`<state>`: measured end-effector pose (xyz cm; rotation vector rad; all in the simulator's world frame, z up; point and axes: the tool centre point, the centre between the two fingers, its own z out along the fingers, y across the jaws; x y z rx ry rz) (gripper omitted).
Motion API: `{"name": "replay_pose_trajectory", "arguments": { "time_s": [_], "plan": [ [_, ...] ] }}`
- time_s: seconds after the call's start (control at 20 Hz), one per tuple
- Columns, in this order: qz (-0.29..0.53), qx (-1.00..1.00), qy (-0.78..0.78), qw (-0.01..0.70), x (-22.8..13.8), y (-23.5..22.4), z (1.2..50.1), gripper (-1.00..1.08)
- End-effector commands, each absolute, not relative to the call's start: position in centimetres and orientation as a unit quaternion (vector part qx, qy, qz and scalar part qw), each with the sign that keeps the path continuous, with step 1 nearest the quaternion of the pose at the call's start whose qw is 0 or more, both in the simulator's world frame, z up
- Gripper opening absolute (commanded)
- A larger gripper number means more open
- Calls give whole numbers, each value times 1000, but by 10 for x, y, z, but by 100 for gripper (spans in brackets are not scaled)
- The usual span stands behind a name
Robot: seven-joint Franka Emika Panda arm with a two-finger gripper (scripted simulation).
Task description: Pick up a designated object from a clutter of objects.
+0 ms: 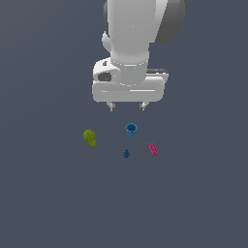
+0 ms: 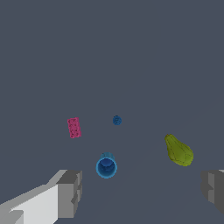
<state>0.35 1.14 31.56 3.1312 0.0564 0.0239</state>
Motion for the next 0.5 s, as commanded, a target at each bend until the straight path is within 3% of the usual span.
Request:
{"name": "replay_pose_trajectory", "arguments": {
  "time_s": [0.0, 0.45],
  "plan": [
    [8, 1000, 18, 5, 4, 11, 316, 100],
    [32, 999, 0, 6, 12, 3, 337, 100]
  ]
}}
